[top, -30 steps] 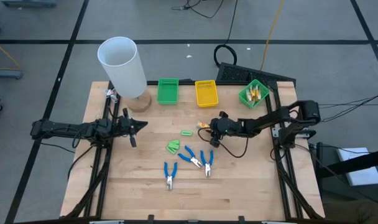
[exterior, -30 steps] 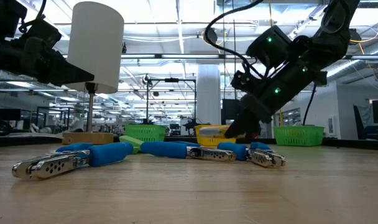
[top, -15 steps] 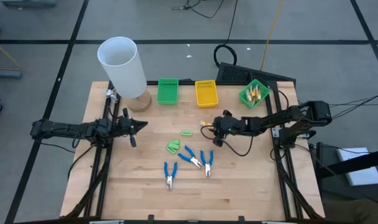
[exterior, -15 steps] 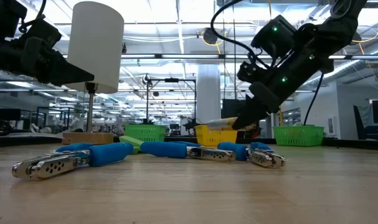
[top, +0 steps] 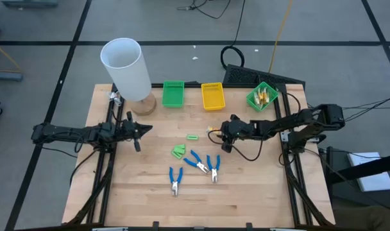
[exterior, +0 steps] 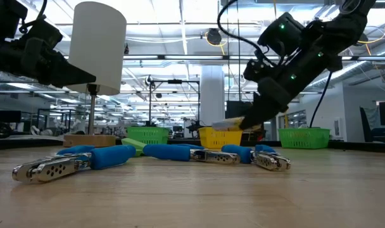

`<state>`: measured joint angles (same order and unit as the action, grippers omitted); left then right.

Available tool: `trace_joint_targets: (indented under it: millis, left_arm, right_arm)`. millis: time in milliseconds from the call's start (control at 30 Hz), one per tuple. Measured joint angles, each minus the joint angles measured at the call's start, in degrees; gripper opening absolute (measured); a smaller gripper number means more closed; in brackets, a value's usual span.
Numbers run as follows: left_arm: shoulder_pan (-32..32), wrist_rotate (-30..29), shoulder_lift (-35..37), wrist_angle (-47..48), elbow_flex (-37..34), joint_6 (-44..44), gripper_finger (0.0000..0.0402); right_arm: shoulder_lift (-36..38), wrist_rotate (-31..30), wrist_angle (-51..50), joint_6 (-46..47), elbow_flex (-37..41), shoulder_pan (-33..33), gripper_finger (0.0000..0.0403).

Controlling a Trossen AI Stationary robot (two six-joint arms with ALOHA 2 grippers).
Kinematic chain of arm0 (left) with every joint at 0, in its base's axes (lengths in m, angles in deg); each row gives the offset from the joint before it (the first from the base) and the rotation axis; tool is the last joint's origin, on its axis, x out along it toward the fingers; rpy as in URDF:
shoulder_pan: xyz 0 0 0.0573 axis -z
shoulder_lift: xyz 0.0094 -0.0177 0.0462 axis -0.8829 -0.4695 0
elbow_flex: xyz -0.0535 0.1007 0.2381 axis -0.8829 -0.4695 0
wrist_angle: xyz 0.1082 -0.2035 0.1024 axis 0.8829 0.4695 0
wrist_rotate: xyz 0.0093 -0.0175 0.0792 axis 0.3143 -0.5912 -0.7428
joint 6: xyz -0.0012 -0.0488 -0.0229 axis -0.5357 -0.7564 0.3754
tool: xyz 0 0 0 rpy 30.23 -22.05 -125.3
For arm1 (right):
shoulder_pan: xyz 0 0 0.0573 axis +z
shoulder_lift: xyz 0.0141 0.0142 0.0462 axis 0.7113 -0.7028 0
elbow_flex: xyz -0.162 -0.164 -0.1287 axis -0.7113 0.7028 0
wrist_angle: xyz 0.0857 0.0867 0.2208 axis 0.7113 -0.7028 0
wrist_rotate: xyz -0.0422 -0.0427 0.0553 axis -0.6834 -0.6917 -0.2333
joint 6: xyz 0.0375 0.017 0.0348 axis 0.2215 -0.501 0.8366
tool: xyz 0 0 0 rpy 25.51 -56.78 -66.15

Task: Pick & Place School Supplies
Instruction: Put the yellow crayon box into the right green bin

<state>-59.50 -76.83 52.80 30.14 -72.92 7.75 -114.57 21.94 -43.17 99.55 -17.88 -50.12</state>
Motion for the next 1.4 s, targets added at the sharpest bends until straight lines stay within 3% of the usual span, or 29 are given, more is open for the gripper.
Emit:
trace_joint_targets:
  millis: [433,667,967,1400]
  left_arm:
    - [0.0,0.1,0.0,0.1,0.0,0.0,0.0021]
    - [0.0,0.0,0.0,0.1,0.0,0.0,0.0021]
    - [0.0,0.0,0.0,0.0,0.0,0.0,0.0021]
    - [0.0,0.0,0.0,0.0,0.0,0.0,0.0021]
  right_arm:
    - [5.1,10.6,-4.9,1.6,0.0,0.4,0.0121]
    - [10.3,10.9,-3.8,1.0,3.2,1.9,0.0121]
    - [23.2,10.0,4.3,1.5,13.0,1.8,0.0121]
    - [41.8,-6.6,5.7,3.2,23.4,1.7,0.0121]
